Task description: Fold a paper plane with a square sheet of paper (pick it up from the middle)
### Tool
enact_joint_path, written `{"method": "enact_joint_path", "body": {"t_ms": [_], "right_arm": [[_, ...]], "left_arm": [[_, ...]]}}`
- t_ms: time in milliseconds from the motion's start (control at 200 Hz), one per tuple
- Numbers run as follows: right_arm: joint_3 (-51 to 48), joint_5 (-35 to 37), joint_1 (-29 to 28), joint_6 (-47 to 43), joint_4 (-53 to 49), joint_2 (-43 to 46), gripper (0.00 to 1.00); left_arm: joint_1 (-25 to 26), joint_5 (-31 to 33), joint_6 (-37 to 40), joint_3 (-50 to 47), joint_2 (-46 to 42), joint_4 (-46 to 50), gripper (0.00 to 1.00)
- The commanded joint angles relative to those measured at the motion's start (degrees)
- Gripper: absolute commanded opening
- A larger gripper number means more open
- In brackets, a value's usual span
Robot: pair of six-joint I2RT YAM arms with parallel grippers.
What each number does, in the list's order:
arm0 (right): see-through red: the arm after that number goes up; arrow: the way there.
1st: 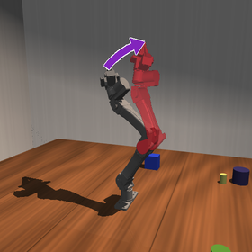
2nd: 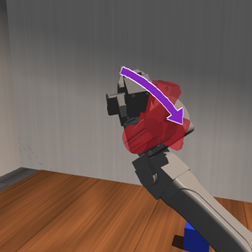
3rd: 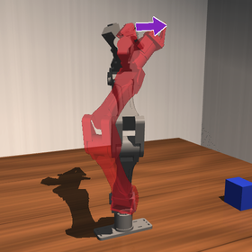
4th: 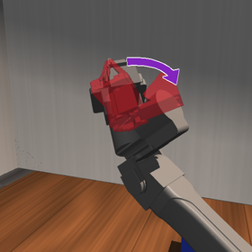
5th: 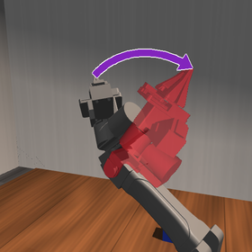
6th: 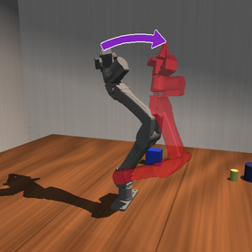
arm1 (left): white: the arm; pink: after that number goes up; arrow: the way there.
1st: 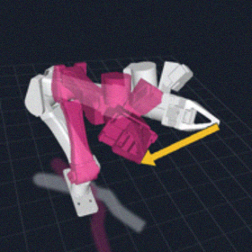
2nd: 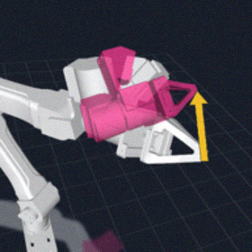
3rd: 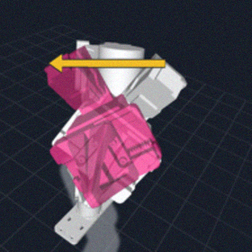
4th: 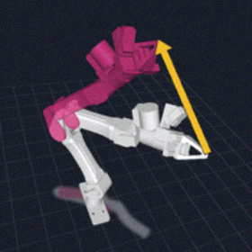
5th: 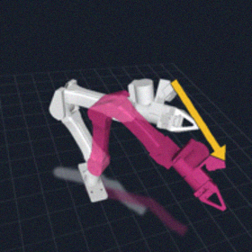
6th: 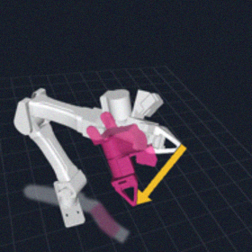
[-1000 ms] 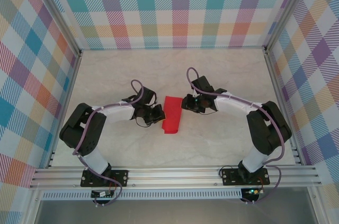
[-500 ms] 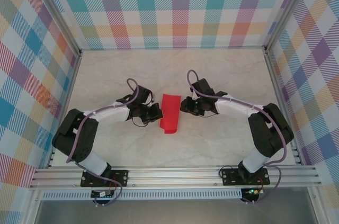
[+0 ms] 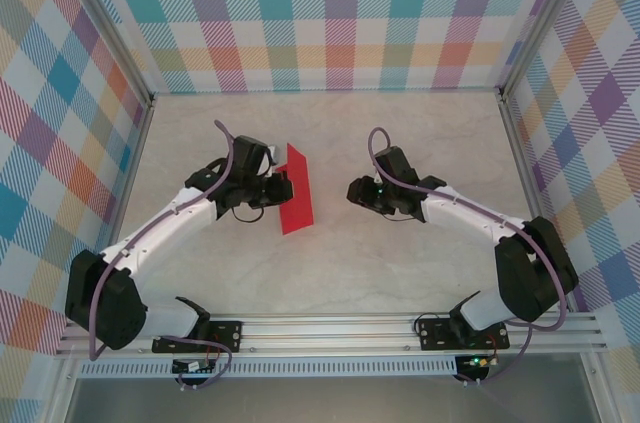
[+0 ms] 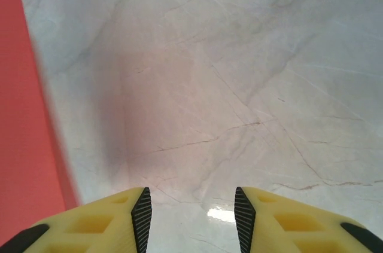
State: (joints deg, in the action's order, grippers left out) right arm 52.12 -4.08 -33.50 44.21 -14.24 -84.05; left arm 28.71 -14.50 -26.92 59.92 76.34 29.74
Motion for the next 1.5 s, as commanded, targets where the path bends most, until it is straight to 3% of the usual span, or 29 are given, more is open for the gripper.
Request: {"method": "enact_joint_path", "body": {"t_ms": [0, 320, 435, 665, 1135, 1335, 1495], "right_arm": [[-0.7, 0.7, -0.4, 0.9, -0.2, 0.2, 0.44], [-0.7, -0.7, -0.4, 0.9, 0.5, -1.4, 0.44], [-0.7, -3.9, -0.5, 0.5, 2.7, -2.9, 0.43], [1.7, -11.1, -2.5, -0.2, 7.0, -9.0, 0.35], [7.5, -18.1, -6.2, 2.7, 11.8, -21.6, 0.19], [9.0, -16.3, -6.2, 2.9, 9.6, -24.3, 0.18], [9.6, -15.8, -6.2, 2.8, 8.9, -25.8, 0.18]], "left_arm": [[-0.5, -3.0, 3.7, -0.1, 3.2, 1.7, 0.04], [-0.1, -11.8, 5.4, -6.0, 12.0, -9.0, 0.04], [-0.1, -10.5, 5.8, -8.4, 12.5, -9.8, 0.03], [-0.3, 0.1, 2.3, -11.6, 9.6, -6.5, 0.03], [-0.4, -4.2, -6.6, -13.7, 11.8, -13.3, 0.06], [-0.5, -5.4, -7.1, -13.6, 11.8, -15.2, 0.14], [-0.4, -8.9, -7.0, -14.1, 11.0, -15.1, 0.31]]}}
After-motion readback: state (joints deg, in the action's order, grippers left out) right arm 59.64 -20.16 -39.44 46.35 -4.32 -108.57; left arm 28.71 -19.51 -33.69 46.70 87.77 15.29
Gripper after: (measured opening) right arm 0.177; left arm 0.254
